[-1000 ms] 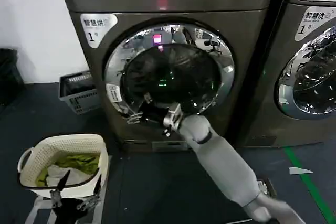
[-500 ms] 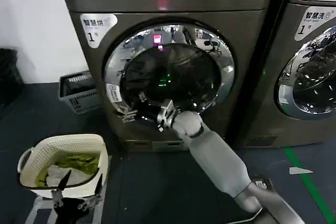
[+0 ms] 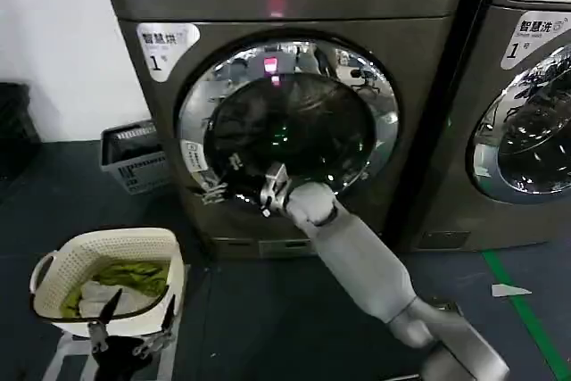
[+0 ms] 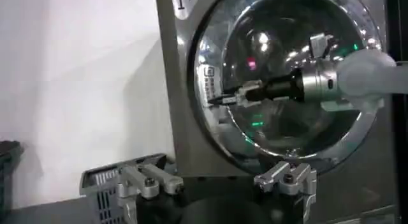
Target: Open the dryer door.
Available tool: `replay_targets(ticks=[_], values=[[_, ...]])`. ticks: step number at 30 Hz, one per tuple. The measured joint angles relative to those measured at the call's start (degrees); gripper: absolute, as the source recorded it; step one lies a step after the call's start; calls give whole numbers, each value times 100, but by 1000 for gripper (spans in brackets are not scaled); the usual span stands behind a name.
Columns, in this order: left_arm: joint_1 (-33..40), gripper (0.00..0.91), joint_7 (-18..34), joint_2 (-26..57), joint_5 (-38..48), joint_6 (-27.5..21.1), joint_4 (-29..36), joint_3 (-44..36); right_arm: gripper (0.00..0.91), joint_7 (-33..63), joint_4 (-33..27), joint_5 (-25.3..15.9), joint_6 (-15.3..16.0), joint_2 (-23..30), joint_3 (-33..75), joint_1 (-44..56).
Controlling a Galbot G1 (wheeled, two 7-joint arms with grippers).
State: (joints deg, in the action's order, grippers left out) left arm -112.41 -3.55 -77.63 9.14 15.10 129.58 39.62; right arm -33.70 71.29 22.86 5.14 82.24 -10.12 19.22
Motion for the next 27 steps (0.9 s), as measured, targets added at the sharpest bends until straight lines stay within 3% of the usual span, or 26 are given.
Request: replay_targets(ticks=[9,12,27], values=[[2,907,11,1,-9,-96,16,5,907,-313,121,225,204,-33,0,16],[19,907,23,9,-46,-171,9,23,907,-513,229,321,407,-109,13,81],[390,907,-9,208,144,-1059,-135,324,907,-1445,848,619,450,-565,45,336]])
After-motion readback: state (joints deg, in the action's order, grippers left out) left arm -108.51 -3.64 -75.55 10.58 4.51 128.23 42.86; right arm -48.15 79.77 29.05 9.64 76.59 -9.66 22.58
